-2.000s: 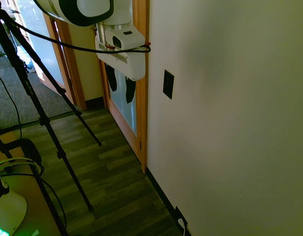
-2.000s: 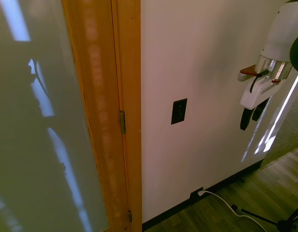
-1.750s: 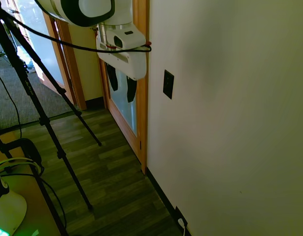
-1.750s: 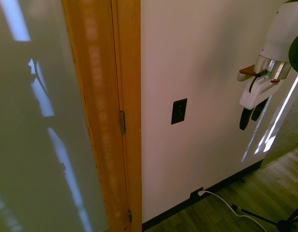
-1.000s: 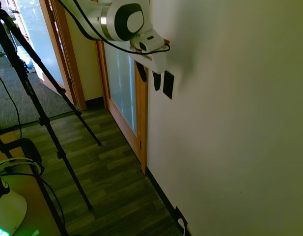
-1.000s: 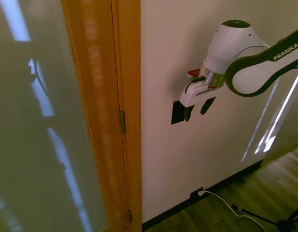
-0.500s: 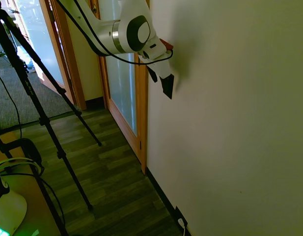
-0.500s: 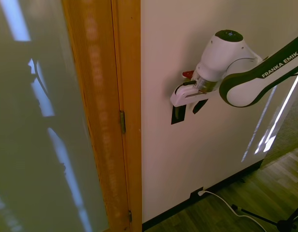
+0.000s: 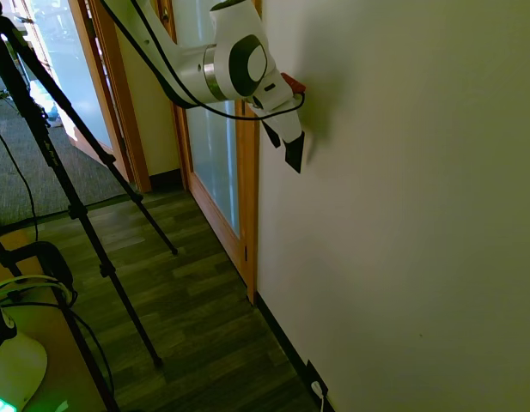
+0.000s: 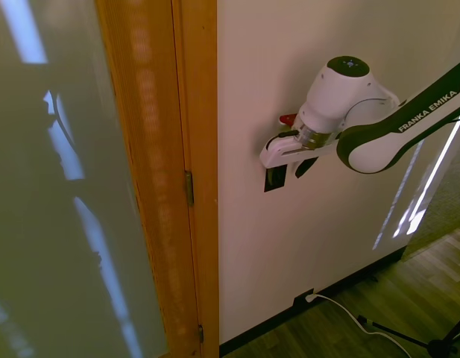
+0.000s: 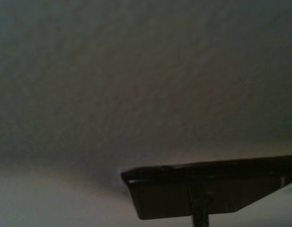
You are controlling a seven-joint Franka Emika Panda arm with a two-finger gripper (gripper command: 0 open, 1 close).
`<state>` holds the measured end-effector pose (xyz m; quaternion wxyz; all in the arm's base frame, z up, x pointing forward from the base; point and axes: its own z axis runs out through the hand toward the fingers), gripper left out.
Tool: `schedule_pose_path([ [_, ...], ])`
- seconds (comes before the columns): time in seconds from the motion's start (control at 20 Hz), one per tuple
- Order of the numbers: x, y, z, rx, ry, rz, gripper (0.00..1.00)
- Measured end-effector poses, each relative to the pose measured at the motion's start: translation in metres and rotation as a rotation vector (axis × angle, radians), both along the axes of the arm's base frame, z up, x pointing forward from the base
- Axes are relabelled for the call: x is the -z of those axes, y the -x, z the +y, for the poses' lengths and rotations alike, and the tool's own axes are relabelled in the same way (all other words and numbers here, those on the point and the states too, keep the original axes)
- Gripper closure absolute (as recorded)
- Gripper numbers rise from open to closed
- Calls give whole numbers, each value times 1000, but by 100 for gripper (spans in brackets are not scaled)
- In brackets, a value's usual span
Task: Turn on the light
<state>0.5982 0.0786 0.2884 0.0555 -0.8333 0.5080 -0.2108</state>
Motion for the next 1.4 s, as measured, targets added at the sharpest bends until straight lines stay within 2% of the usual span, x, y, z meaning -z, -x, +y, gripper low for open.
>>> schedule_pose_path([
  [0.95, 6, -15, -1, 16, -16, -6, 100],
  [1.4, -2, -16, -4, -4, -35, 10, 100],
])
